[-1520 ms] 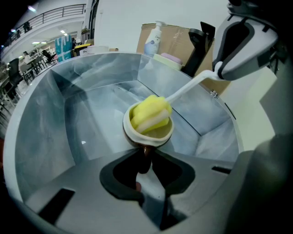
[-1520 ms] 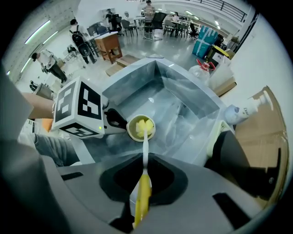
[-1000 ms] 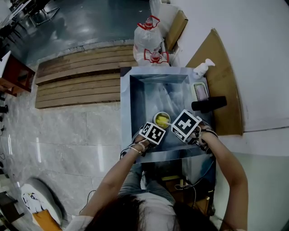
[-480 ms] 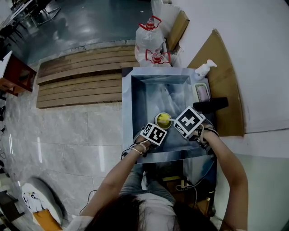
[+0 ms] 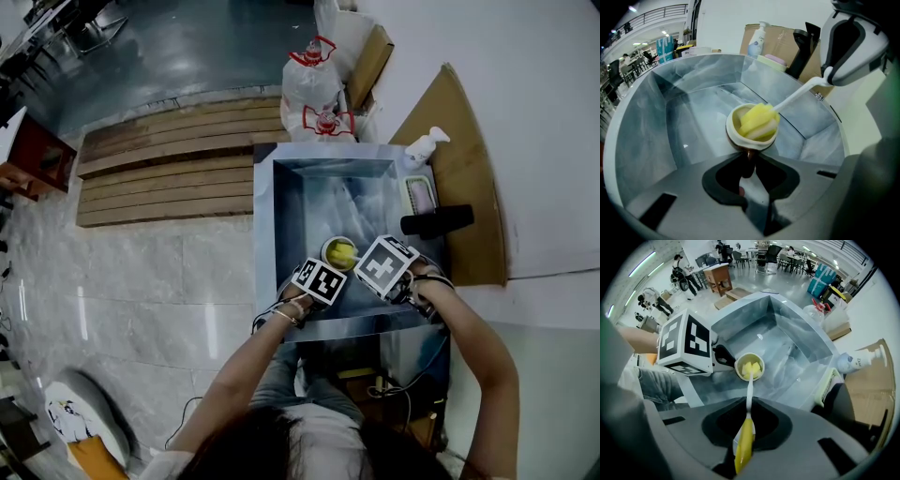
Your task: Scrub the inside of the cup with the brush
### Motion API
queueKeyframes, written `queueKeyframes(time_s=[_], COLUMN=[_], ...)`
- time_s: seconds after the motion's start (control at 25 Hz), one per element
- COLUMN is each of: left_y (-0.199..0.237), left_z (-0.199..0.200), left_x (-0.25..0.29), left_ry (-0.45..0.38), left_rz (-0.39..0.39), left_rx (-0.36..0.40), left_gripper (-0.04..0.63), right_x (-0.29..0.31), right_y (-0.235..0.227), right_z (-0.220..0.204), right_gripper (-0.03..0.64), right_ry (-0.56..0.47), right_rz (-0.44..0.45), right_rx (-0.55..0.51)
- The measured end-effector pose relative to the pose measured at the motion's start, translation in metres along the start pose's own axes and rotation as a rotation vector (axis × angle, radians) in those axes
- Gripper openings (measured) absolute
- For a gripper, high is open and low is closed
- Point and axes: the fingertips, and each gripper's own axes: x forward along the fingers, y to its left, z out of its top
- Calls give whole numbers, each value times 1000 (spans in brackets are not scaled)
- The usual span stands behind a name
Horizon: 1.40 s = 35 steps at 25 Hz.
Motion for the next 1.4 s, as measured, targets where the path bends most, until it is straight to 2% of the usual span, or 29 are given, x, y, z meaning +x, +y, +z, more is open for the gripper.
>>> queueKeyframes(time_s=[0.32,0.64,1.08,1.24,1.4], left_y=[0,0,0,0,0], left_z=[0,1,0,-1,0], left_x=[1,0,0,0,0], left_ry=[2,0,-1,1,0], left_rz=[-1,-1,-1,0,0], left_rx=[-1,0,1,-1,1], left_gripper=[87,87,87,87,87], right_x=[-5,-21,-8,-7,-9], right_y=[8,-11,-14,-5,-1], right_z=[8,24,9,4,7], right_gripper=[49,49,49,48,49], right_ry=[-57,-136,-38,-17,-43], right_rz=[91,58,-3,30,74], right_rx=[52,112,58,33,63])
